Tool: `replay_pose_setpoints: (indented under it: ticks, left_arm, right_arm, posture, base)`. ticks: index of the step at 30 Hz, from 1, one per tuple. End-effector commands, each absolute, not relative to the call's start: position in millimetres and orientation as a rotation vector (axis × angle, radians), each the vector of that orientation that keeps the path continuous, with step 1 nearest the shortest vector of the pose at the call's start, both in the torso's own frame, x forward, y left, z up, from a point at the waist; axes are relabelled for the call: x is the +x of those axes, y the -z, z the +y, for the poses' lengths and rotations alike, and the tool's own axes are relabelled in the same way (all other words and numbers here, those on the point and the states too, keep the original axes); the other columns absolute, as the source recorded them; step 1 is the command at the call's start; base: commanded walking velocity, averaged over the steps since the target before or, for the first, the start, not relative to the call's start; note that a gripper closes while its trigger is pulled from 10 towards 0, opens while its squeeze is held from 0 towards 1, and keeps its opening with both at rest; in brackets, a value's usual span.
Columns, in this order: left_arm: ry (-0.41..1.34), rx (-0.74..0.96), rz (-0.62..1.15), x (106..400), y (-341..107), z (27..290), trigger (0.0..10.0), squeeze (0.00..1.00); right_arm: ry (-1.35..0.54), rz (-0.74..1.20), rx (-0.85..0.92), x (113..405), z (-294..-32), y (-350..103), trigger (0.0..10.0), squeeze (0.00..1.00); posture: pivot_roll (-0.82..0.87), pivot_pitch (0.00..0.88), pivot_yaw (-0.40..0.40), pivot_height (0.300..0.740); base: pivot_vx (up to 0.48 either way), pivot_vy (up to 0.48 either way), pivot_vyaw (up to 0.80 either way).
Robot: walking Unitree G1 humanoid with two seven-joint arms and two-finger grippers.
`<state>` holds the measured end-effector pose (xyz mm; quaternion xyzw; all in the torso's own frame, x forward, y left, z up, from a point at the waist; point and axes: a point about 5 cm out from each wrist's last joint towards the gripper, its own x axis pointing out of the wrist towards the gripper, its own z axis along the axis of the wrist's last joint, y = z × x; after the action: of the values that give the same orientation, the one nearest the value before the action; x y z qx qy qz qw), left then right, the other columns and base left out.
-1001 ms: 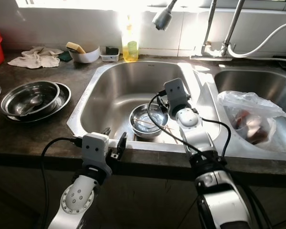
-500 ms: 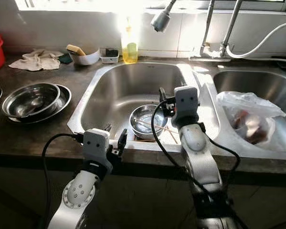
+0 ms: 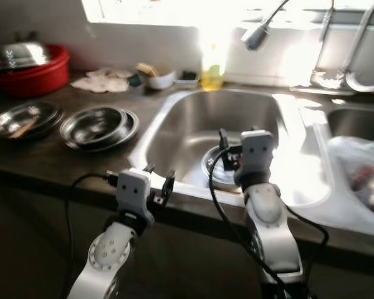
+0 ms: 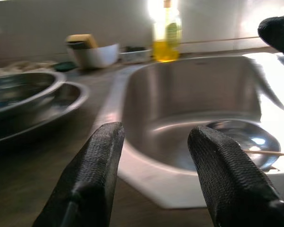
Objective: Kitchen organization
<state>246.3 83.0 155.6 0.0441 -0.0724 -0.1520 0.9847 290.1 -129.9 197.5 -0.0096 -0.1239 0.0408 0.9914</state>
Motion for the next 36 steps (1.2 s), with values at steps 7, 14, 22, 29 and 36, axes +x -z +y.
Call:
replay_pose_setpoints:
  ticks: [7, 14, 22, 29, 36]
  left_arm:
    - [0.3, 0.078, -0.142, 247.7, -153.7, 83.8, 10.0, 0.0]
    - [0.295, 0.075, -0.142, 248.4, -154.4, 84.4, 10.0, 0.0]
    - [0.284, 0.078, -0.14, 249.8, -154.7, 85.3, 10.0, 0.0]
    - [0.3, 0.084, -0.1, 246.5, -145.5, 84.0, 10.0, 0.0]
    - [0.344, 0.075, -0.046, 235.8, -132.4, 81.0, 10.0, 0.0]
  right_arm:
    - [-0.12, -0.294, 0.012, 286.9, -123.6, -209.2, 10.0, 0.0]
    - [-0.113, -0.304, 0.015, 288.0, -124.2, -212.4, 10.0, 0.0]
    - [-0.133, -0.322, 0.011, 296.9, -122.5, -219.9, 10.0, 0.0]
    - [-0.21, -0.304, -0.069, 311.6, -117.1, -220.0, 10.0, 0.0]
    - [-0.286, -0.254, -0.16, 331.9, -110.5, -212.2, 10.0, 0.0]
  posture:
    - [0.04, 0.0, -0.001, 0.74]
    - [0.04, 0.008, -0.001, 0.74]
    - [0.05, 0.01, -0.001, 0.74]
    - [0.05, 0.021, -0.006, 0.74]
    - [0.05, 0.041, -0.02, 0.74]
  base:
    - [0.0, 0.0, 0.8]
    - [0.0, 0.0, 0.8]
    - [0.0, 0.18, 0.1]
    - [0.0, 0.0, 0.0]
    - [0.0, 0.0, 0.0]
